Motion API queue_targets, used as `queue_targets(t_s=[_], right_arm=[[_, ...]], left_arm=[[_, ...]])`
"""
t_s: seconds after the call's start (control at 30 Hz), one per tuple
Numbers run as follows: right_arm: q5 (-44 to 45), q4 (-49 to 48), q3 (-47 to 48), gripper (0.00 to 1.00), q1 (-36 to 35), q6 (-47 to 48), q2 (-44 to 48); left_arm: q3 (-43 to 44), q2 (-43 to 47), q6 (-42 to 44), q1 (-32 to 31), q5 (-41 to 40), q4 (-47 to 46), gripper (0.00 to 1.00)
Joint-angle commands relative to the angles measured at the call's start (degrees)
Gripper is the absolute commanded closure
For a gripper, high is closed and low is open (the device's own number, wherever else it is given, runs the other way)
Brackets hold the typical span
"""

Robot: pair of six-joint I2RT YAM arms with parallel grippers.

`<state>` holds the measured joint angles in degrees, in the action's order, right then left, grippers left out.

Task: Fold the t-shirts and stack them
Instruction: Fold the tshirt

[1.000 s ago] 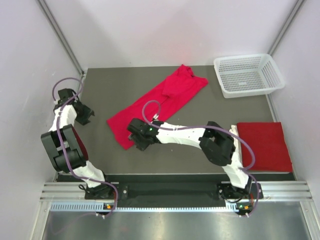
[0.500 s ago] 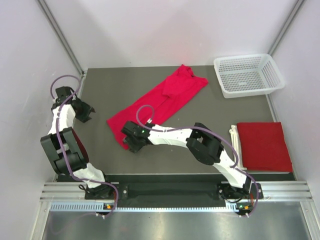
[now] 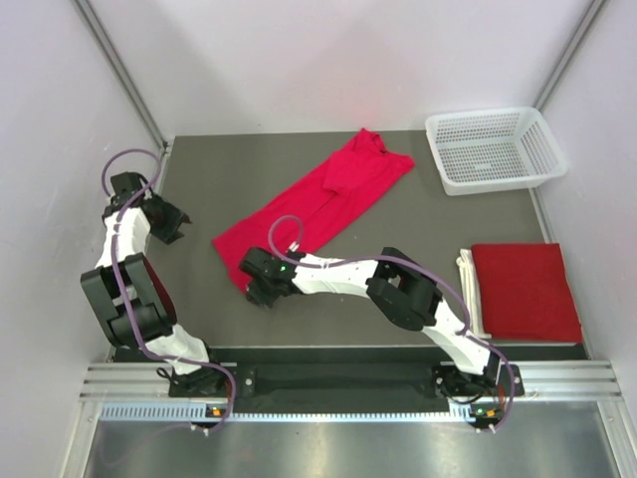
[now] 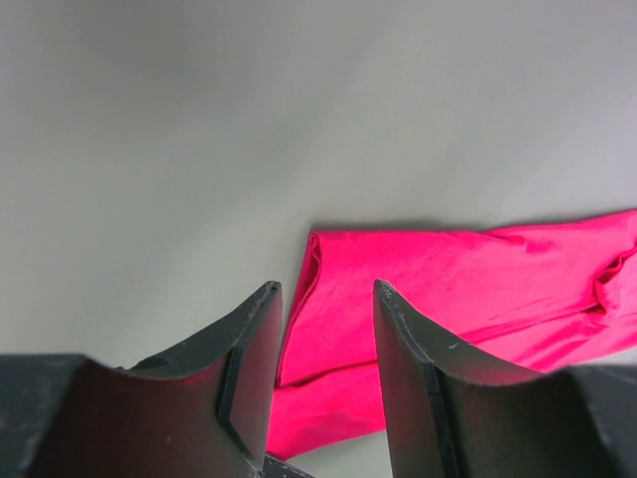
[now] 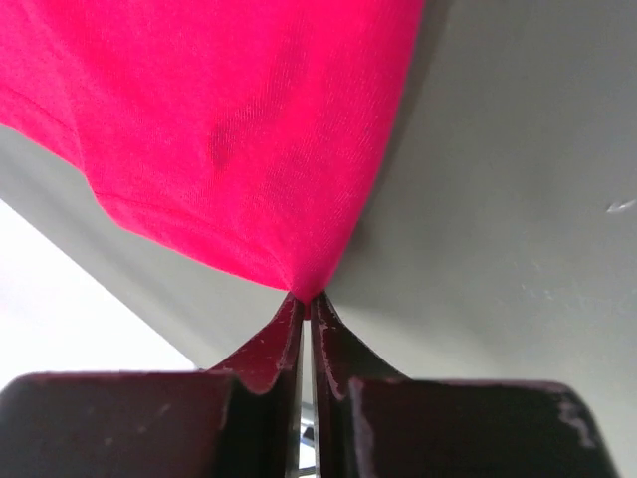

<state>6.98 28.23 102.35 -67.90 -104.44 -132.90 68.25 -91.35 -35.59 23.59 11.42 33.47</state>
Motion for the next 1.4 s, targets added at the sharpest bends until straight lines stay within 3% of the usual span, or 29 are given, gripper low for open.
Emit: queue_targets(t_s=[0.0, 0.23, 0.47, 0.67, 0.83, 1.1, 1.2, 1.3, 1.37], right_arm=[[1.3, -0.6, -2.2, 1.0, -0.9, 1.1, 1.0], [5.3, -4.8, -12.2, 1.0, -0.8, 6.3, 8.6], [3.6, -6.2, -20.2, 1.0, -1.4, 8.3, 13.4], [3.8, -7.1, -33.8, 1.0, -2.4, 9.1, 21.3], [6.4, -3.8, -44.2, 1.0, -4.5, 11.0, 31.1], [7.9, 1.5, -59.7, 1.0, -12.0, 7.4, 43.7], [7.3, 2.2, -64.2, 1.0, -13.6, 6.5, 47.2], [6.6, 4.8, -67.0, 1.0, -14.2, 5.4, 50.5], [7.5, 7.7, -67.1, 1.0, -14.5, 5.8, 53.0]], left_arm=[[1.4, 1.1, 1.3, 0.5, 2.8, 0.0, 0.53], [-2.3, 3.4, 1.6, 0.4, 10.5, -3.7, 0.52], [-2.3, 3.5, 3.5, 0.0, 12.6, -3.0, 0.51], [-2.5, 6.4, 6.1, -7.0, 8.0, -0.2, 0.51], [-6.8, 11.4, 8.5, -17.5, 3.3, 1.8, 0.52], [-14.6, 21.8, 13.0, -23.4, 6.6, 8.4, 0.52], [-19.5, 26.7, 12.0, -26.9, 9.9, 8.4, 0.51], [-19.5, 28.9, 10.0, -32.6, 10.3, 9.7, 0.51], [-20.0, 29.7, 7.6, -33.3, 14.7, 9.2, 0.51]])
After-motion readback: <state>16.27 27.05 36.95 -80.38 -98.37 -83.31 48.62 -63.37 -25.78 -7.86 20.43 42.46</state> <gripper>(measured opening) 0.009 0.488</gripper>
